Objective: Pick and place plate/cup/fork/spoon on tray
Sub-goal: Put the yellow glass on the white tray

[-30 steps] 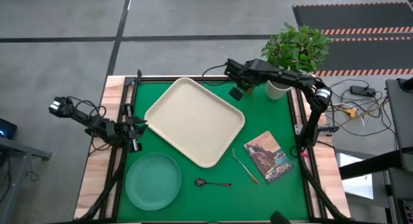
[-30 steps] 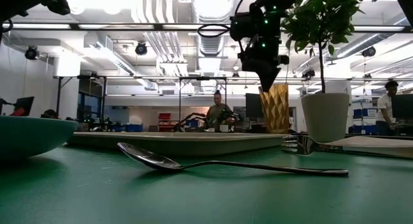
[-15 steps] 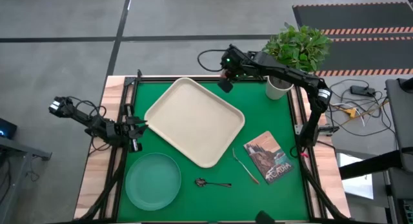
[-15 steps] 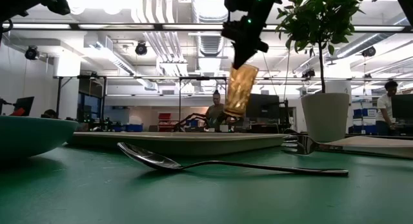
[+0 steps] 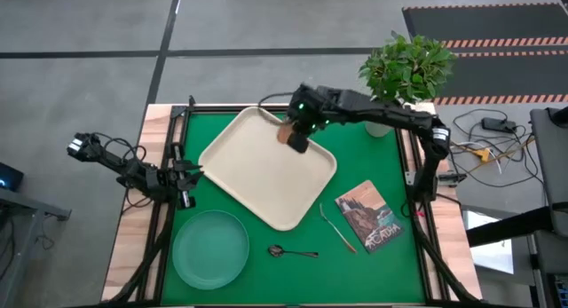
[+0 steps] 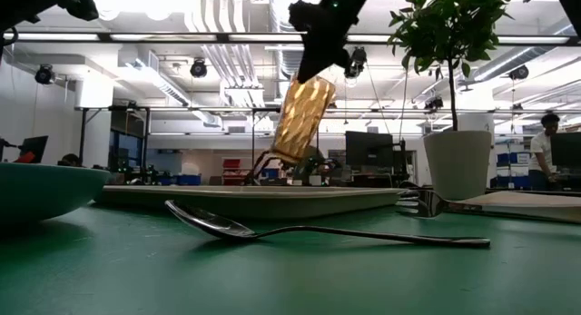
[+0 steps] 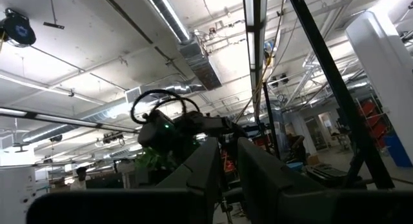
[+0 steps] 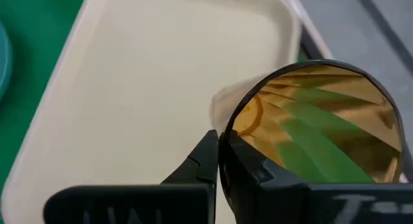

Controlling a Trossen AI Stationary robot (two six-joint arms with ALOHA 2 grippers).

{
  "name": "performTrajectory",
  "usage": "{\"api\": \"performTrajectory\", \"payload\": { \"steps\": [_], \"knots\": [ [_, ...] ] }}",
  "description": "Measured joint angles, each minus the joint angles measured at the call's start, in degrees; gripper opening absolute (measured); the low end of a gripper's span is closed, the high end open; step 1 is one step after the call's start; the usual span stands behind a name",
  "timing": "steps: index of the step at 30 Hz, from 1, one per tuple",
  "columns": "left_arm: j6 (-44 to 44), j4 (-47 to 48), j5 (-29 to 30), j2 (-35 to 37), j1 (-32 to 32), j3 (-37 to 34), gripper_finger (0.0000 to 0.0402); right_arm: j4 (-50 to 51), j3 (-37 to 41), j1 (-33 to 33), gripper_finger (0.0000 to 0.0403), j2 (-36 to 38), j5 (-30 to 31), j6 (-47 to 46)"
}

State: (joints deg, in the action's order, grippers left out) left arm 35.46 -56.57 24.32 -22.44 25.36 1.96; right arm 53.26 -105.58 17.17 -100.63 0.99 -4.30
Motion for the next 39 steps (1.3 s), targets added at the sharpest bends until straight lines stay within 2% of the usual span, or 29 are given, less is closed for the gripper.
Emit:
{"api": "performTrajectory", "payload": {
  "steps": [5, 11, 16, 25, 39],
  "knots": [
    [1.1, 0.0, 0.0, -0.1, 0.0, 0.0, 0.0045, 2.2, -3.5, -2.9, 0.0009, -5.6, 0.0, 2.0],
    [1.2, 0.1, 0.0, 0.0, 0.0, 0.0, 0.0045, 12.4, -13.3, -3.0, 0.0009, -13.0, 0.7, 3.8],
    [1.1, 0.0, 0.0, 0.0, 0.0, 0.0, 0.0044, 15.1, -19.3, -2.9, 0.0009, -17.5, 0.7, 4.7],
    [1.0, 0.0, 0.0, -0.5, 0.0, 0.0, 0.0045, 15.2, -21.8, -2.9, 0.0012, -20.4, 1.1, 5.4],
    [1.0, 0.1, 0.0, -0.5, 0.0, 0.0, 0.0045, 15.7, -22.7, -2.9, 0.0107, -20.9, 4.2, 5.4]
  ]
}}
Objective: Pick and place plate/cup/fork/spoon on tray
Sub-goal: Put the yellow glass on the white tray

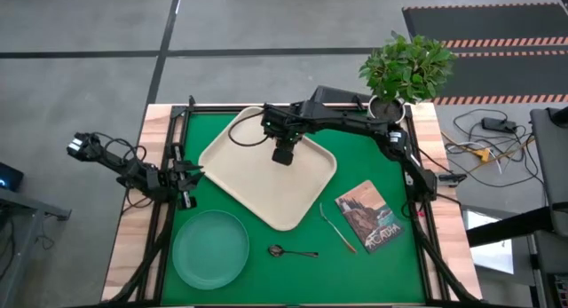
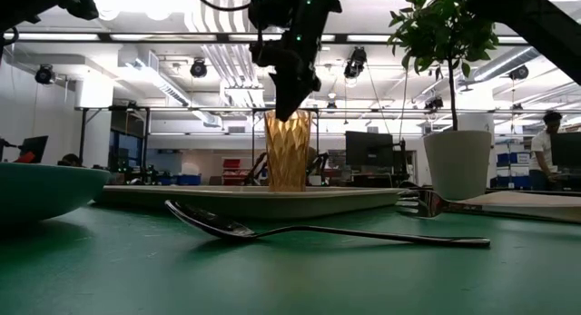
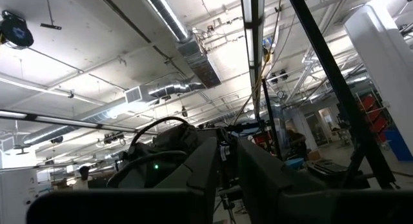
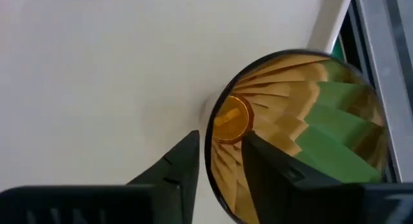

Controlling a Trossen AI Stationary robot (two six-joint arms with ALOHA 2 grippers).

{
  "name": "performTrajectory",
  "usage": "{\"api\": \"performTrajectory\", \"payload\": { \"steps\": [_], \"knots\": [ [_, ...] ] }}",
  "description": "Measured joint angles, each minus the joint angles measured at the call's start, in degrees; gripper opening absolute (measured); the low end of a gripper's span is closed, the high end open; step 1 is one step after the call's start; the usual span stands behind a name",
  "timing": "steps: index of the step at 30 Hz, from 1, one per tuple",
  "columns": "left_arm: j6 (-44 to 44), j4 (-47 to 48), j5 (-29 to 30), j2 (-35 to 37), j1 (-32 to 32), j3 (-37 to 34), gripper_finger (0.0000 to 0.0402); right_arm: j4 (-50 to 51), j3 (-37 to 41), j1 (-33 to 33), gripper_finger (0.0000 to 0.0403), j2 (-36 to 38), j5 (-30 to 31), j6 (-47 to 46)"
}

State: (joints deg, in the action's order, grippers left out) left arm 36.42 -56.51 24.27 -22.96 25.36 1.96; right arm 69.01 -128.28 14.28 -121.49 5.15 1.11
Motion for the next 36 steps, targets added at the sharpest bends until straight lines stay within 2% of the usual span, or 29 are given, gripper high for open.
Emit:
{"api": "performTrajectory", "payload": {
  "steps": [9, 16, 20, 23, 29, 33, 36],
  "knots": [
    [0.0, 0.0, 0.0, 0.0, 0.0, 0.0, 0.0045, 7.0, -6.7, 0.0, 0.0121, 0.9, -0.2, -2.7],
    [0.0, 0.0, 0.0, 0.1, 0.0, 0.0, 0.0045, 21.1, -4.8, -0.5, 0.0082, 3.8, -4.9, -5.0],
    [0.0, 0.0, 0.0, 0.1, 0.0, 0.0, 0.0045, 18.5, 1.1, -0.8, 0.004, 4.9, -8.6, -4.1],
    [0.0, 0.0, 0.0, 0.1, 0.0, 0.0, 0.0044, 15.5, 6.6, -0.8, 0.0014, 4.9, -7.6, -3.8],
    [-0.1, 0.0, 0.0, 0.1, 0.0, 0.0, 0.0045, 1.7, 17.2, -0.4, 0.0009, 4.9, -2.1, -4.5],
    [-0.1, 0.0, 0.0, -0.2, 0.0, 0.0, 0.0044, -4.5, 20.2, -0.4, 0.0009, 5.0, 2.0, -4.7],
    [-0.1, 0.0, 0.0, -0.5, 0.0, 0.0, 0.0044, -9.0, 21.2, -0.4, 0.0009, 5.2, 2.5, -4.8]
  ]
}}
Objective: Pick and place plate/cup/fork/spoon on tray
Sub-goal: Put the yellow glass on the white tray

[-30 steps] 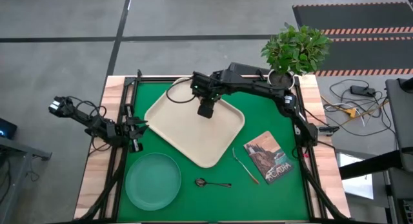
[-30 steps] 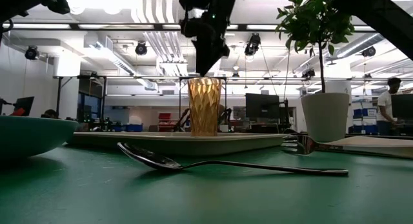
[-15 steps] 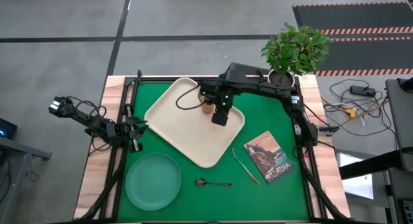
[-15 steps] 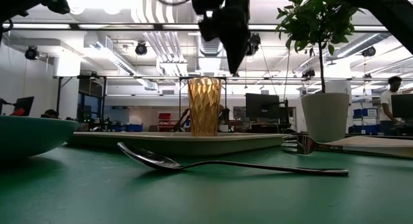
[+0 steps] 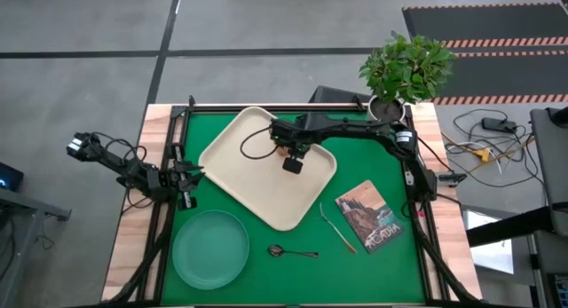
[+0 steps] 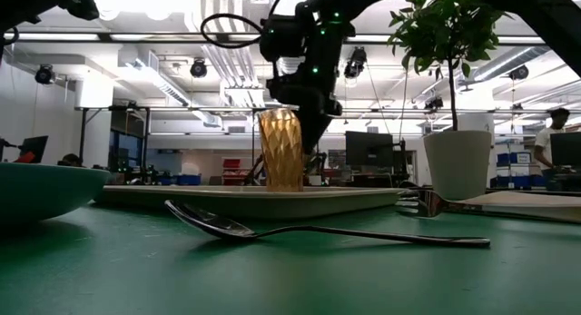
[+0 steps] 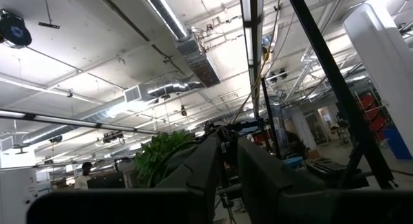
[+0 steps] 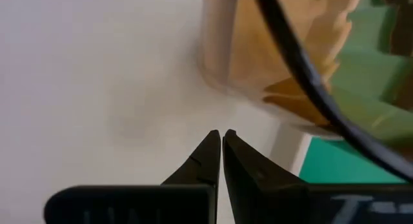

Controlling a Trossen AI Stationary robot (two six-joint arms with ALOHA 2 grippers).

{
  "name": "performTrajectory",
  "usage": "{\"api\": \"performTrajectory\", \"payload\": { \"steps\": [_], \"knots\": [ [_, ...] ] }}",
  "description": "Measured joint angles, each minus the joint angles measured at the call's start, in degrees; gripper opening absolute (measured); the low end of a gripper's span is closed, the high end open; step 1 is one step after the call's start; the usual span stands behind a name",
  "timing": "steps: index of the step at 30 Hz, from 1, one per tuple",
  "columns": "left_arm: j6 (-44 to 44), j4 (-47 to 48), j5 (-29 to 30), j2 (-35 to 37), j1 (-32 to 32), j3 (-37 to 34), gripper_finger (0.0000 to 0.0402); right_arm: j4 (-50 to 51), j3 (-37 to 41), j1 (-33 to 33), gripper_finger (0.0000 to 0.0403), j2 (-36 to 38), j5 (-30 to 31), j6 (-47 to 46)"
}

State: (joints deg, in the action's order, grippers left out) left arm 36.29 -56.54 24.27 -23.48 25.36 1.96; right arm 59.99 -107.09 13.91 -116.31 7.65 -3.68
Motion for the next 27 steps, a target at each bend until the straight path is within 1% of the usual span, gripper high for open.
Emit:
{"api": "performTrajectory", "payload": {
  "steps": [3, 7, 15, 19, 23, 25, 27],
  "knots": [
    [0.0, 0.1, 0.0, -0.1, 0.0, 0.0, 0.0045, -3.6, 1.2, 0.1, 0.0009, 0.0, 0.8, 0.4],
    [0.0, 0.1, 0.0, -0.1, 0.0, 0.0, 0.0045, -4.2, 2.0, 0.3, 0.0009, 0.0, 2.9, 0.5],
    [0.0, 0.0, 0.0, -0.1, 0.0, 0.0, 0.0044, 2.8, 2.1, 0.4, 0.0009, 0.0, 3.0, 0.1],
    [0.0, 0.0, 0.0, -0.1, 0.0, 0.0, 0.0045, 6.1, 3.5, -0.1, 0.0009, 1.6, 3.0, 0.5],
    [-0.1, 0.1, 0.0, -0.2, 0.0, 0.0, 0.0045, 2.5, 7.9, -0.7, 0.0009, 7.7, 2.9, 0.6],
    [-0.1, 0.0, 0.0, -0.5, 0.0, 0.0, 0.0044, -3.7, 12.6, -1.2, 0.0009, 11.9, 3.0, 0.8],
    [-0.1, 0.1, 0.0, -0.6, 0.0, 0.0, 0.0045, -12.8, 18.9, -1.5, 0.0009, 16.2, 2.9, 1.4]
  ]
}}
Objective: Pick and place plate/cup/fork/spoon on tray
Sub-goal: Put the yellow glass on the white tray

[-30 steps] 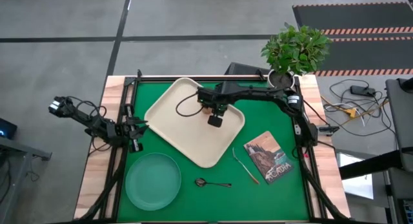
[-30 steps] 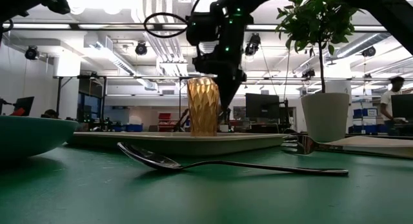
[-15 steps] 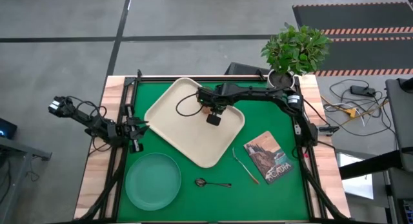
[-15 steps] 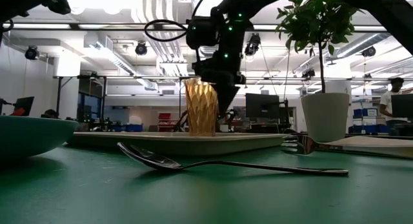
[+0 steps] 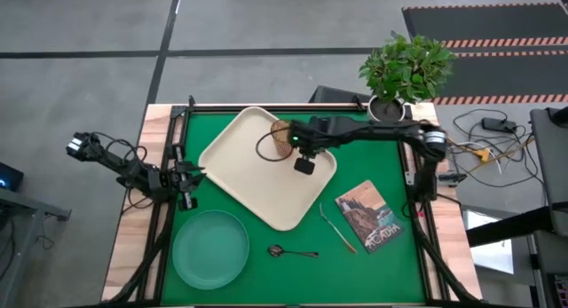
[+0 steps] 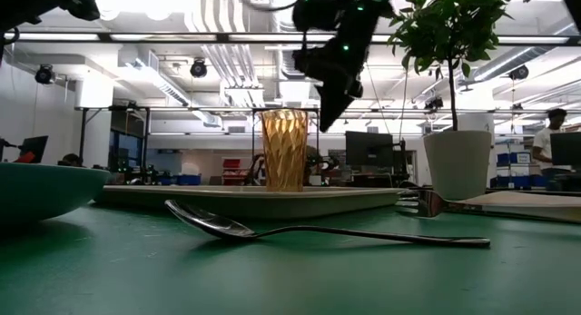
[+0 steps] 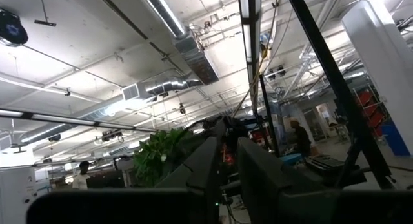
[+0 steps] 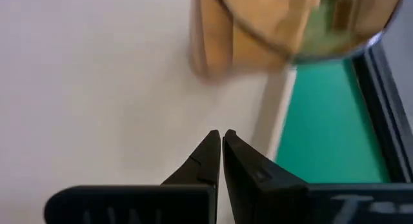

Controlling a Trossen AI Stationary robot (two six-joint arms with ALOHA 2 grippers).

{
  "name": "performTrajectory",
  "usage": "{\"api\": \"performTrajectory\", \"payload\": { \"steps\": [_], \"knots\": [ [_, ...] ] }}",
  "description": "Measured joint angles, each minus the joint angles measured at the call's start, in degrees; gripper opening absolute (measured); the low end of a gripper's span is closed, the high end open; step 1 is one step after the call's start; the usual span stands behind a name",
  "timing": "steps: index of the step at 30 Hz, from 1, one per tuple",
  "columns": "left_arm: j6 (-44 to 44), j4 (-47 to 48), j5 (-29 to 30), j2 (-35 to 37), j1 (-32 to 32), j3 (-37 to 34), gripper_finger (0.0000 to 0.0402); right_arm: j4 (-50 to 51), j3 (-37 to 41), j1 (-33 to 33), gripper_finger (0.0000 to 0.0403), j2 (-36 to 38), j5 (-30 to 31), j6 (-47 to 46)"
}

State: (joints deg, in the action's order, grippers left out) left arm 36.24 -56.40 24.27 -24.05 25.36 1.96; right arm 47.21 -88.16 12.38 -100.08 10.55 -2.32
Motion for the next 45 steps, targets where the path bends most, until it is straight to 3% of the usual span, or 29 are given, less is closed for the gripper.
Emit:
{"api": "performTrajectory", "payload": {
  "steps": [7, 14, 24, 45],
  "knots": [
    [0.0, -0.1, 0.0, -0.1, 0.0, 0.0, 0.0044, -29.2, 23.2, 0.0, 0.0009, 10.4, 0.0, 0.7],
    [0.1, -0.1, 0.0, -0.2, 0.0, 0.0, 0.0045, -51.4, 35.7, 0.0, 0.0009, 8.7, 0.2, -0.1],
    [0.1, -0.1, 0.0, -0.1, 0.0, 0.0, 0.0045, -65.5, 37.5, 0.0, 0.0009, 1.7, 4.6, 2.8],
    [0.2, -0.2, 0.0, 0.0, 0.0, 0.0, 0.0045, -68.9, 30.2, 0.0, 0.0009, -7.1, 7.3, 7.5]
  ]
}}
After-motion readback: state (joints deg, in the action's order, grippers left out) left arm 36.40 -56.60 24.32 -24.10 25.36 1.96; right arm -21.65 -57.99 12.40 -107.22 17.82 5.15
